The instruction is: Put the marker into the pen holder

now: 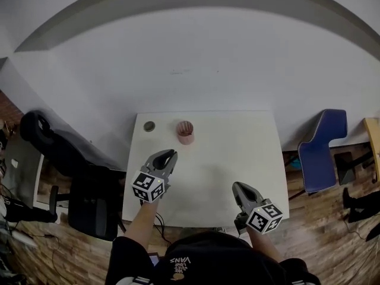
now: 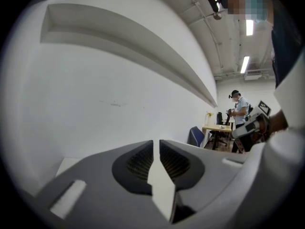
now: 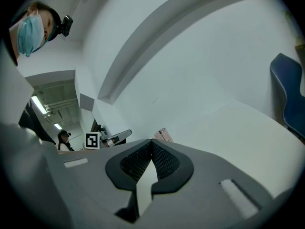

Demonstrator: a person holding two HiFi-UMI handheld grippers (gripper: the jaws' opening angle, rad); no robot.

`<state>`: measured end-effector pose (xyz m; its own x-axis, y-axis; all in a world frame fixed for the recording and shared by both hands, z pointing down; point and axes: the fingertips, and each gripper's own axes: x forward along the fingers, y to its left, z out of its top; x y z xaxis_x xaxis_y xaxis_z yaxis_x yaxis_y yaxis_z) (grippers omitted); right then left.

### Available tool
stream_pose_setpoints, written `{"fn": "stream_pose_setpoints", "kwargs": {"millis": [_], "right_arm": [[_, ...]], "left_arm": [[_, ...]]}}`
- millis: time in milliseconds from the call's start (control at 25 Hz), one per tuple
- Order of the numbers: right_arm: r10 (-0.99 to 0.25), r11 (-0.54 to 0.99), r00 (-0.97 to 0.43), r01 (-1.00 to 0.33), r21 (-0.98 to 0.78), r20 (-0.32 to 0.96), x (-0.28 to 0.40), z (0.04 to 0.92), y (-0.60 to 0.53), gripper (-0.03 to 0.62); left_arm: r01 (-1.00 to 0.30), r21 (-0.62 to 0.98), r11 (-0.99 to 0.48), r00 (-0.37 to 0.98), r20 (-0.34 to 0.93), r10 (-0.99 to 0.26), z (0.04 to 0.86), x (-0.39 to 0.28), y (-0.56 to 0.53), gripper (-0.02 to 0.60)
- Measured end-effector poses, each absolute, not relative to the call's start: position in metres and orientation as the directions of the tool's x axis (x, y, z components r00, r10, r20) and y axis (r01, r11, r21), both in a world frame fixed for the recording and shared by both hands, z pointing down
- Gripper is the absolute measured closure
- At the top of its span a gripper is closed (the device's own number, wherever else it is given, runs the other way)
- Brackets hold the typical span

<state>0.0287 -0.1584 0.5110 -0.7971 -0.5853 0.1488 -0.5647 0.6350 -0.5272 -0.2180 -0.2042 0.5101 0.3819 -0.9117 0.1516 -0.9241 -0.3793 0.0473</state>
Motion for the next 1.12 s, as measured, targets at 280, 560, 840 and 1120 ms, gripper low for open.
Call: {"fn": "stream_pose_setpoints", "kwargs": {"millis": [280, 560, 840, 1120], "right_arm": [[-0.494, 0.713, -0.862, -0.476, -0.515, 0.113, 0.015, 0.504, -0.158, 0.594], [-0.413, 0.764, -0.905, -0.407, -0.501, 0.105, 0.007, 0.502, -0.159, 0.594], [-0.342, 0.798, -0.935, -0.342, -0.495, 0.095, 0.001, 0.501, -0.152, 0.594], [-0.288, 0.819, -0.952, -0.301, -0.488, 0.104, 0.001, 0.505, -0.142, 0.594]], "left_arm": [[-0.949, 0.086, -0.303, 0.310, 0.085, -0.947, 0.494, -0.213, -0.161, 0.528], [-0.964, 0.133, -0.229, 0.237, 0.044, -0.971, 0.490, -0.200, -0.124, 0.528], [-0.976, 0.154, -0.154, 0.163, 0.049, -0.985, 0.498, -0.186, -0.084, 0.528], [-0.980, 0.177, -0.092, 0.103, 0.055, -0.993, 0.506, -0.171, -0.052, 0.528]]}}
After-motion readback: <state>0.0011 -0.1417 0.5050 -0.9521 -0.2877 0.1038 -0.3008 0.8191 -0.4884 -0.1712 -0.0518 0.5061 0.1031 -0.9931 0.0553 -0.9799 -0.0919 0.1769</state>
